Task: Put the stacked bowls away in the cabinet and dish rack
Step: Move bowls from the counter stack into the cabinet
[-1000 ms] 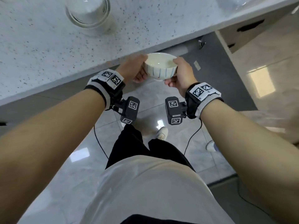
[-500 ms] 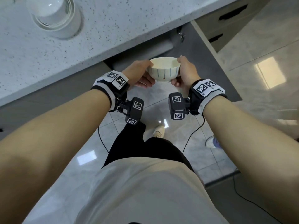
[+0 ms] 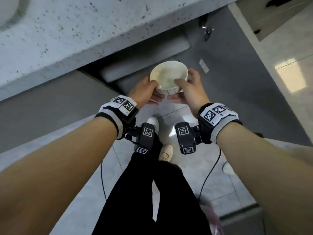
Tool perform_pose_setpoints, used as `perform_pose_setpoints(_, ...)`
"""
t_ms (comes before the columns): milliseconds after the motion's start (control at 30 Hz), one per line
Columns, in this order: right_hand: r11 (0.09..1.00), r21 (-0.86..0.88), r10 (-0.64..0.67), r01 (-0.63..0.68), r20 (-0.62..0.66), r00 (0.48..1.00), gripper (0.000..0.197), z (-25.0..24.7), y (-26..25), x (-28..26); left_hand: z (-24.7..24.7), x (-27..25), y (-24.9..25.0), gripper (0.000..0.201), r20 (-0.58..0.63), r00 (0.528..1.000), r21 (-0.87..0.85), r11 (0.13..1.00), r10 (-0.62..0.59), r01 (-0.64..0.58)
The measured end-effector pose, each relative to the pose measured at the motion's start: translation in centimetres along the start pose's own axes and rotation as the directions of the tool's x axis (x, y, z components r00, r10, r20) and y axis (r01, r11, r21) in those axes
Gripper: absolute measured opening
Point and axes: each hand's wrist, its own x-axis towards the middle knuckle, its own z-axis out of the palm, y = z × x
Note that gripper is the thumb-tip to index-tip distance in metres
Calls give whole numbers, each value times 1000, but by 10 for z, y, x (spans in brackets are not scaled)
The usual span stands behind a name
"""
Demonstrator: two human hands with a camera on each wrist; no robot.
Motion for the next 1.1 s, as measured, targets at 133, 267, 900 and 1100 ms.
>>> perform_pose_setpoints(133, 1000, 16, -19, 19, 0, 1000, 51, 3, 23, 70, 1, 63, -24, 33, -39, 999, 10, 1000, 29, -29)
perform_pose_setpoints(267, 998, 7, -57, 58, -38, 998, 40, 6, 29, 130, -1, 119, -40, 44, -118, 982, 25, 989, 149, -147)
perform_pose_setpoints(900, 957, -64, -283, 283, 0, 959, 24, 13, 4, 284, -7, 239, -12, 69, -167, 946, -114, 948, 277, -297)
perform_pose_setpoints(1100, 966, 3, -259, 259, -72, 963, 14, 15, 1, 279, -3, 233, -17, 68, -161, 939, -138, 935, 303, -325)
